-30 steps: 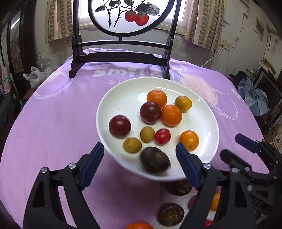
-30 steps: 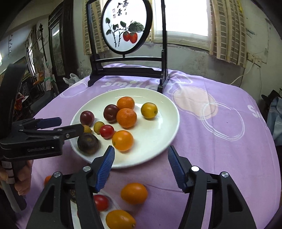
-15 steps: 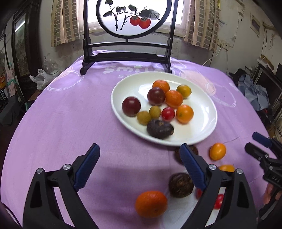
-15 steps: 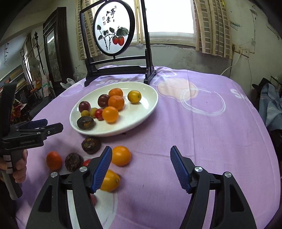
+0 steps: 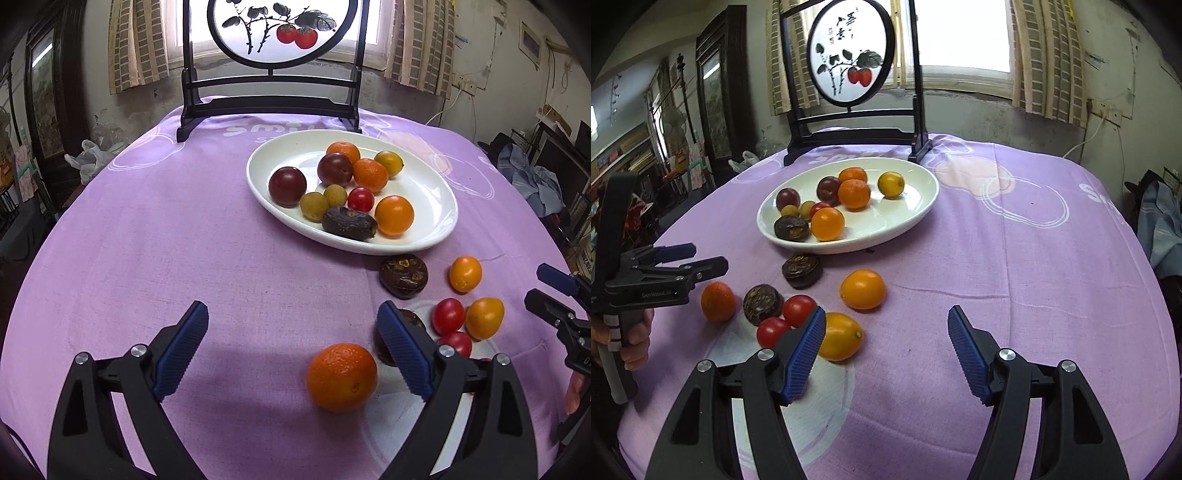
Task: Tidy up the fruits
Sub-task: 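Grasp a red tomato with the right tool while the left tool grasps an orange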
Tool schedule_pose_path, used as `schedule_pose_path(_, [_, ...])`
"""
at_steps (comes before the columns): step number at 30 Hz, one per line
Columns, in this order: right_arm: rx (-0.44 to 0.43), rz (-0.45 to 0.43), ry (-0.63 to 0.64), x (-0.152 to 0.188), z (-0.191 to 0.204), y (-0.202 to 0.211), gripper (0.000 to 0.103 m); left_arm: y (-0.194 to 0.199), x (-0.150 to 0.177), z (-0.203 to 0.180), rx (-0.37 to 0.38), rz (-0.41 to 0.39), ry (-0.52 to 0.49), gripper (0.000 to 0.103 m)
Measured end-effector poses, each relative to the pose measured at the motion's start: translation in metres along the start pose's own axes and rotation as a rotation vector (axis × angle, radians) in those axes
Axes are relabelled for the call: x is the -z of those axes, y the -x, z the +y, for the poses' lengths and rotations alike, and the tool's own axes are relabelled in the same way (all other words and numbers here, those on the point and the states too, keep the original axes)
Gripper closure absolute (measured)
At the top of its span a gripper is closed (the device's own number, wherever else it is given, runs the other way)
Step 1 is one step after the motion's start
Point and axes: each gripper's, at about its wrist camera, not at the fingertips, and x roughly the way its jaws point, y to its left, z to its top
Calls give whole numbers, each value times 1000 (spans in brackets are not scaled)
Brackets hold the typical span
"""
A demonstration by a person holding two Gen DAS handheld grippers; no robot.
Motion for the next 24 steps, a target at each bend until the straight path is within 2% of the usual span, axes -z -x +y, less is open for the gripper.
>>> schedule_pose_path(7, [-129,68,111,10,31,5,34,1,5,-6,43,32,-9,10])
schedule_pose_path(13, [-178,132,176,21,52,-1,36,2,7,-7,39,44,-15,10])
schedule_pose_path(16, [-190,169,188,26,62,-11,48,3,8,-7,37,43,-13,10])
schedule_pose_path(18, [-169,192,202,31,68,-20,54,3,9,-7,36,47,-16,10])
schedule_pose_path(20, [-153,204,195,34,70,-28,70,2,10,-8,36,50,-22,10])
schedule_pose_path(24, [-112,163,215,32,74,-20,73,2,11,-10,34,53,-33,10])
